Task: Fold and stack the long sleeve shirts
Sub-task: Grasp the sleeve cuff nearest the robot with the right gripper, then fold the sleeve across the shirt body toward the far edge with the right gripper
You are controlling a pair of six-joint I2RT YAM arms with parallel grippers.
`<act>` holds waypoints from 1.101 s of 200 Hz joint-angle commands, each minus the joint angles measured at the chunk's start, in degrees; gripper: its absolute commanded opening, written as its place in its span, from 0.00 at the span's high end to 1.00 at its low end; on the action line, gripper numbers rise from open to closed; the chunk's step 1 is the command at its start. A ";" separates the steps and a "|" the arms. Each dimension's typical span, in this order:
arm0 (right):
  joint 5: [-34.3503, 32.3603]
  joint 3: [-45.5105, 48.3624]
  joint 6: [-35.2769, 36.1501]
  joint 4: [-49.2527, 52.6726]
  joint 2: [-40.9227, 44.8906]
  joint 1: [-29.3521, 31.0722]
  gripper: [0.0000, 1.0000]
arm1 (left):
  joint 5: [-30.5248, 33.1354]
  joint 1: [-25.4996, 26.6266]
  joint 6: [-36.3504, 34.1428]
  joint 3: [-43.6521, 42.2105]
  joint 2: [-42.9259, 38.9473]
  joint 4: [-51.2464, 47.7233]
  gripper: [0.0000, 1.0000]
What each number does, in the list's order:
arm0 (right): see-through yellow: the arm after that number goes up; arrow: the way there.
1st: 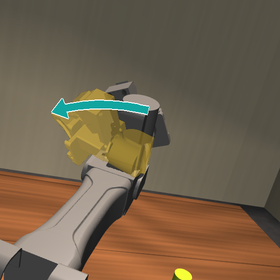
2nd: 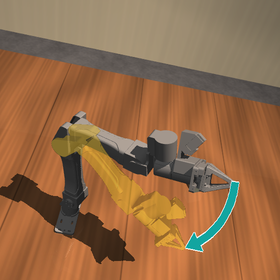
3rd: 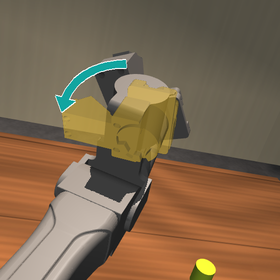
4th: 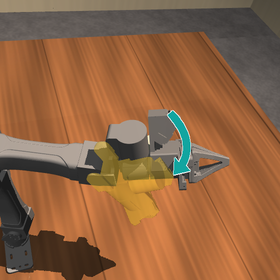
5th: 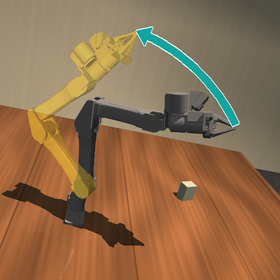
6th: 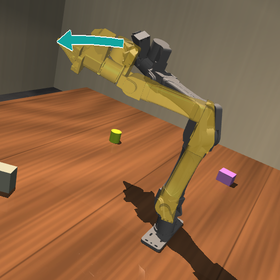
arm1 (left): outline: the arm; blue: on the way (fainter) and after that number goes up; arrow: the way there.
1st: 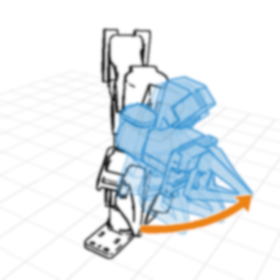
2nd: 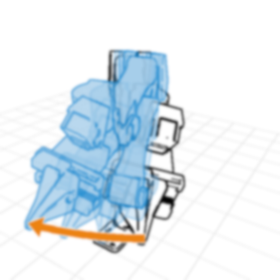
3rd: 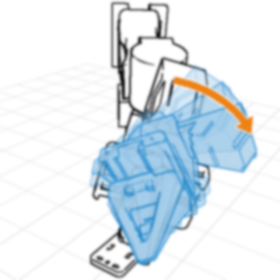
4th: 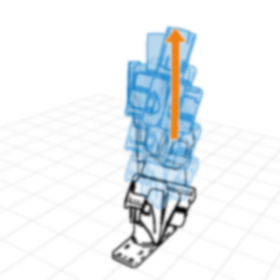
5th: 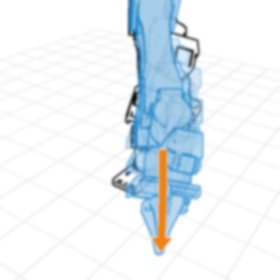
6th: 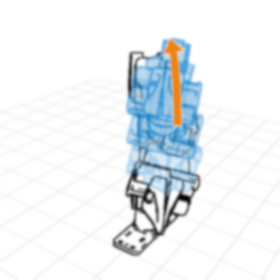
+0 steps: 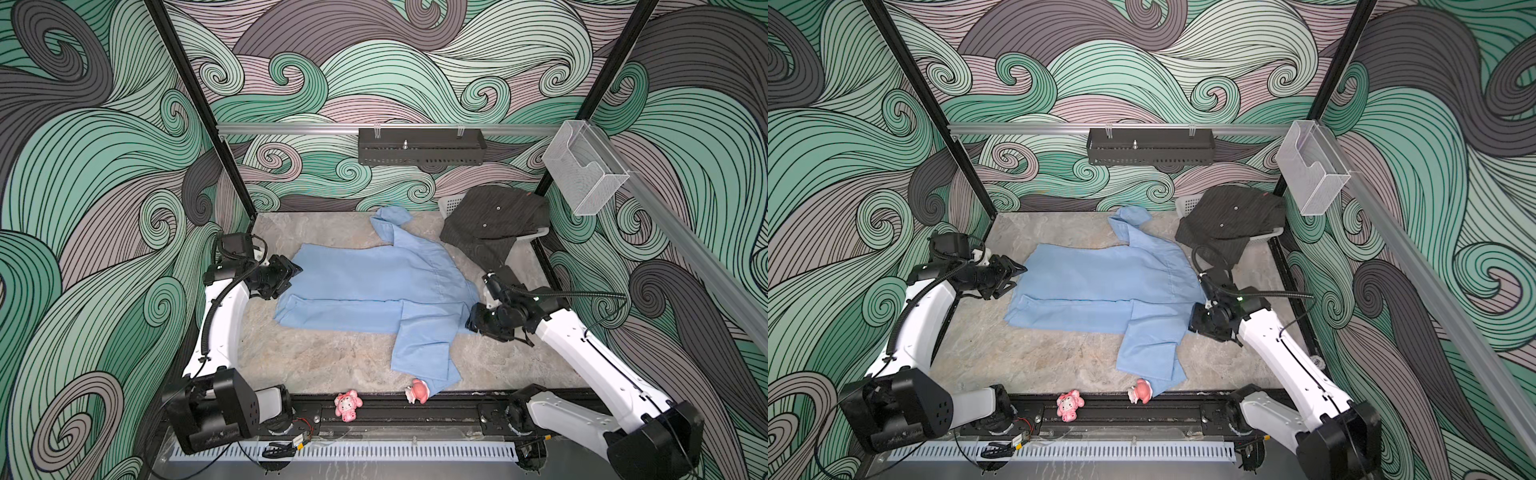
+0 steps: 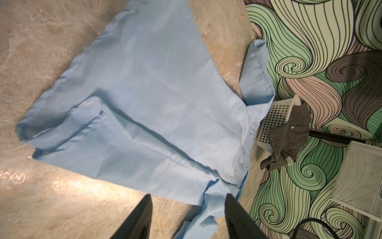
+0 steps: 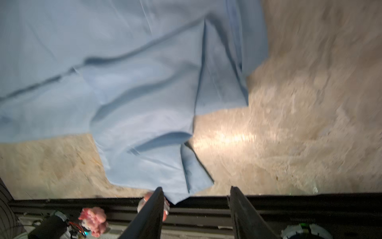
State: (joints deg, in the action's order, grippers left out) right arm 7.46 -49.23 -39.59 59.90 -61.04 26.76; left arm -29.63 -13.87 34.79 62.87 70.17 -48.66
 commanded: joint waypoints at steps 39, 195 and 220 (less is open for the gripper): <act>2.76 13.06 -19.56 -10.44 -0.99 19.81 0.46 | -0.26 -0.37 -2.53 -8.09 -5.87 -6.06 0.42; 4.78 -8.23 -10.77 -13.48 -9.29 19.21 1.00 | -0.43 -0.28 -2.71 -6.22 -7.88 -7.46 0.44; 7.71 -15.71 -9.44 -11.97 -11.15 15.63 1.00 | -0.52 -0.28 -2.28 -5.67 -7.39 -6.75 0.44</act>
State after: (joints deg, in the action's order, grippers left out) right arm 12.86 -60.18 -51.35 42.70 -70.78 45.28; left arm -29.80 -13.87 32.60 54.46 62.65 -54.78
